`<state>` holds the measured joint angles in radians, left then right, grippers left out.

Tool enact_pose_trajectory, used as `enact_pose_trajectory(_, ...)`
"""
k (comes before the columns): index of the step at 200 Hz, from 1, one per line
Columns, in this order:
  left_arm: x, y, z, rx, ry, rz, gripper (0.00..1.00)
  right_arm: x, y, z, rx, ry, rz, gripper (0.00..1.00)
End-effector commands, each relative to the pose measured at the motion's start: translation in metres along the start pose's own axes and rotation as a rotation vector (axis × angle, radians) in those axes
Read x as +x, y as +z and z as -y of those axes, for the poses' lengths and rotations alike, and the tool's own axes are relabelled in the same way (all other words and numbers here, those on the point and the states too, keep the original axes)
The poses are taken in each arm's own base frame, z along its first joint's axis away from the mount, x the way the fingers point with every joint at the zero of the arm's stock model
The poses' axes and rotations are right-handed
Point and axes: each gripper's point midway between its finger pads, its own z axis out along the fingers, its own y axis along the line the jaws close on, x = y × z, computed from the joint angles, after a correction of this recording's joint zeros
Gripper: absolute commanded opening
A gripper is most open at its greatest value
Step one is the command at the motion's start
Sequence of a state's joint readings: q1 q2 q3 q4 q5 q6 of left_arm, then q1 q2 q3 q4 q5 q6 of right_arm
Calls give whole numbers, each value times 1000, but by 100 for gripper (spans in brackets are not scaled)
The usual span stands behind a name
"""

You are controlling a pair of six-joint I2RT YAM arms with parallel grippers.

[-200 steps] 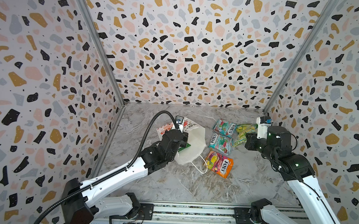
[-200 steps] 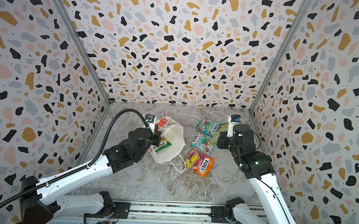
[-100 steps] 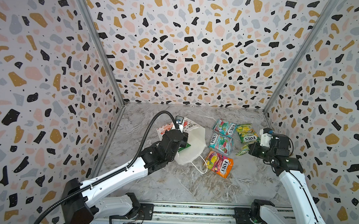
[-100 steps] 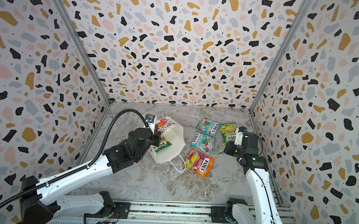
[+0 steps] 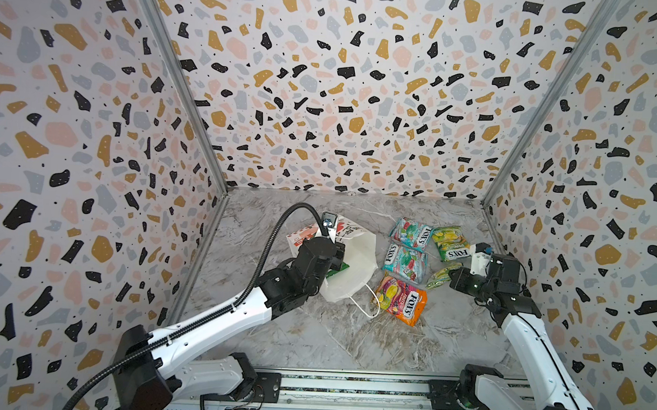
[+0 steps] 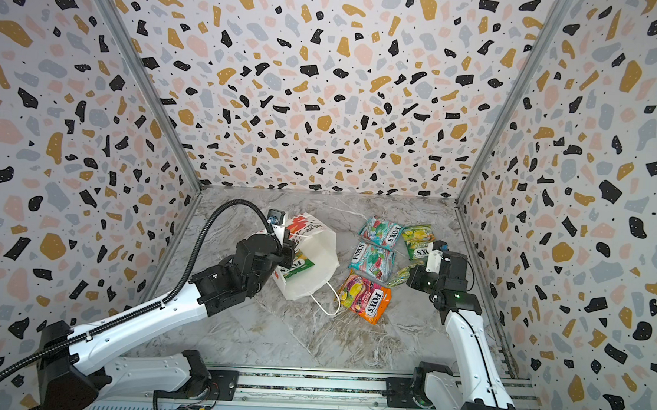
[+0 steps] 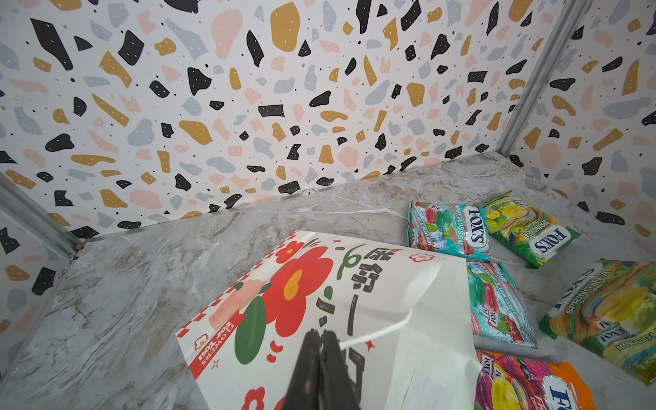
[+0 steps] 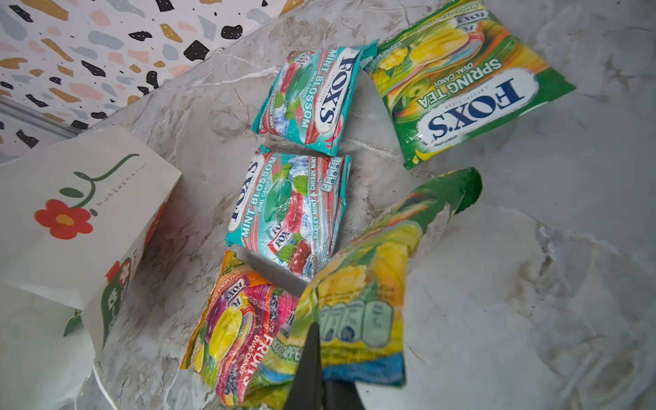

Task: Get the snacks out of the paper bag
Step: 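Carry the green packets beyond the bag and lower them beside the teal packets, then open the right gripper and move it back toward the bag opening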

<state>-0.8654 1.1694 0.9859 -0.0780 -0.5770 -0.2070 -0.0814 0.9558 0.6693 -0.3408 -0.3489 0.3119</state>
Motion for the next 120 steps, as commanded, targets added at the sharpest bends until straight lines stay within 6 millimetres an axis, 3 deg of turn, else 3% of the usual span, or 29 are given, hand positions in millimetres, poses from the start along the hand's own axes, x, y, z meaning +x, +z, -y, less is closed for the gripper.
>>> enact_pose_trajectory(1,-11,-1,1,3,-29,30,0,-4,-2,10,56,5,27,3)
enact_pose_trajectory(20,-11,-1,1,4,-29,29,0,4,-3,18,90,21,24,8)
enact_pose_trajectory(43,-10,0,2,8,-28,25,0,0,-11,26,153,30,58,15)
enact_pose_trajectory(88,-9,0,3,11,-29,22,0,-9,-29,45,284,56,130,46)
enact_pose_trajectory(120,-8,1,4,13,-28,19,0,-13,-35,50,322,65,156,51)
